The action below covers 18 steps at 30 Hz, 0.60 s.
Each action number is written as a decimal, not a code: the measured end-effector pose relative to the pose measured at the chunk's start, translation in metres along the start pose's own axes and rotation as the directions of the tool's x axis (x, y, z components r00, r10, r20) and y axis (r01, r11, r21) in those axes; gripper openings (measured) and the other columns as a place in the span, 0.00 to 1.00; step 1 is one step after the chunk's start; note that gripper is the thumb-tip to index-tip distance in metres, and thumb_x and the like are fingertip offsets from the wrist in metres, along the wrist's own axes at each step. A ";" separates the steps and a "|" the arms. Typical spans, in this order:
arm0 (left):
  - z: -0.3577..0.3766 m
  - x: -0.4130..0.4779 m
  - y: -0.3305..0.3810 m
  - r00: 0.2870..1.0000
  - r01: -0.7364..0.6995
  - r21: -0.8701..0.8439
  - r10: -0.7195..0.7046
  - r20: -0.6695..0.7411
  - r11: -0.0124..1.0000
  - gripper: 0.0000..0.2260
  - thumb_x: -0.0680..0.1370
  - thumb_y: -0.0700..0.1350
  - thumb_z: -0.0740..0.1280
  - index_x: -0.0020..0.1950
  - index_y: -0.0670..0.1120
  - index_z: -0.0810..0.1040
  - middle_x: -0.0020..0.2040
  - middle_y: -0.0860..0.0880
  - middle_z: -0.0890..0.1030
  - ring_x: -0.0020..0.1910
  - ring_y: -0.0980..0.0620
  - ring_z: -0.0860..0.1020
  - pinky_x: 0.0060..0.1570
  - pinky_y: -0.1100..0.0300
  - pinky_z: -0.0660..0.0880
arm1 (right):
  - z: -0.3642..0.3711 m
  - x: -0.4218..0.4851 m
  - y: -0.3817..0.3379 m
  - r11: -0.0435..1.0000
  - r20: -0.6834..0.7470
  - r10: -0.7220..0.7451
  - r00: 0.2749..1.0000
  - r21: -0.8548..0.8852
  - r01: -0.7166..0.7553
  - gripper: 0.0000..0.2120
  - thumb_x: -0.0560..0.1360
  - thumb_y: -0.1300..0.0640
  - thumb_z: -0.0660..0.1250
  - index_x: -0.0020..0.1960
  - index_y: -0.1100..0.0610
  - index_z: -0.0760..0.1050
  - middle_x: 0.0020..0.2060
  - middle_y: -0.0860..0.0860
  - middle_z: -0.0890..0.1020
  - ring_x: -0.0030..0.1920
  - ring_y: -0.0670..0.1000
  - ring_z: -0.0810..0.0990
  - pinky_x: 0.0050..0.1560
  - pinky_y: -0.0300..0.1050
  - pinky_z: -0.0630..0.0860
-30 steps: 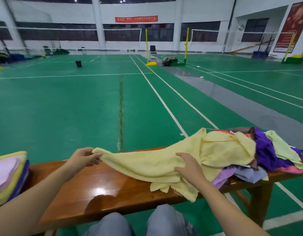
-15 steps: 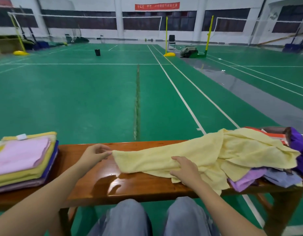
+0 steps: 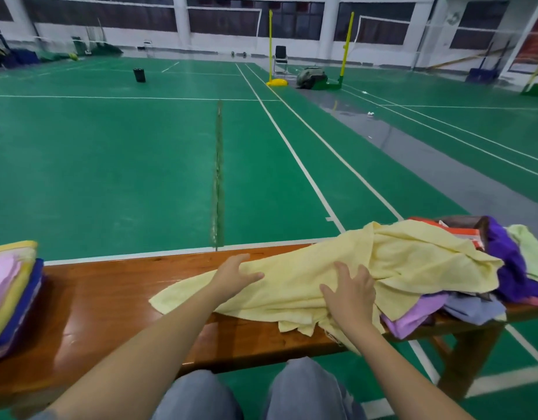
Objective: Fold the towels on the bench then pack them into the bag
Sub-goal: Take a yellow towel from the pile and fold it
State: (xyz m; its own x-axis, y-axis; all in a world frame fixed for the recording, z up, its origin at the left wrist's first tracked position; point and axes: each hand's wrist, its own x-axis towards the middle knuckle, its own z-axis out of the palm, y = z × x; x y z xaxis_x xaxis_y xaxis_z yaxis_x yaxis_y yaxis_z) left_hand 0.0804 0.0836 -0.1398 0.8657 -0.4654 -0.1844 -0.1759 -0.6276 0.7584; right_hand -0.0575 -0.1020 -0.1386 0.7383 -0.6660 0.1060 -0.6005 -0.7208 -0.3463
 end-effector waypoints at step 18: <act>0.013 0.028 0.005 0.976 0.012 -0.042 -0.021 -0.217 0.999 0.14 0.79 0.53 0.62 0.49 0.41 0.76 0.44 0.46 0.79 0.46 0.45 0.76 0.43 0.55 0.70 | -0.001 0.021 -0.030 0.940 0.092 -0.074 0.993 0.339 0.039 0.28 0.77 0.69 0.56 0.75 0.54 0.59 0.75 0.52 0.55 0.71 0.52 0.63 0.63 0.41 0.67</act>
State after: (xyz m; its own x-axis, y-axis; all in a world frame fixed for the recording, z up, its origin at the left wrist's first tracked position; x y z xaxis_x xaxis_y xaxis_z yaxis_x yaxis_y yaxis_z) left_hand 0.0982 0.0591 -0.1489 0.9503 -0.3054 -0.0600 -0.1456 -0.6066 0.7816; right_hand -0.0247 -0.0943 -0.1247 0.8057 -0.5906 0.0455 -0.4319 -0.6383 -0.6372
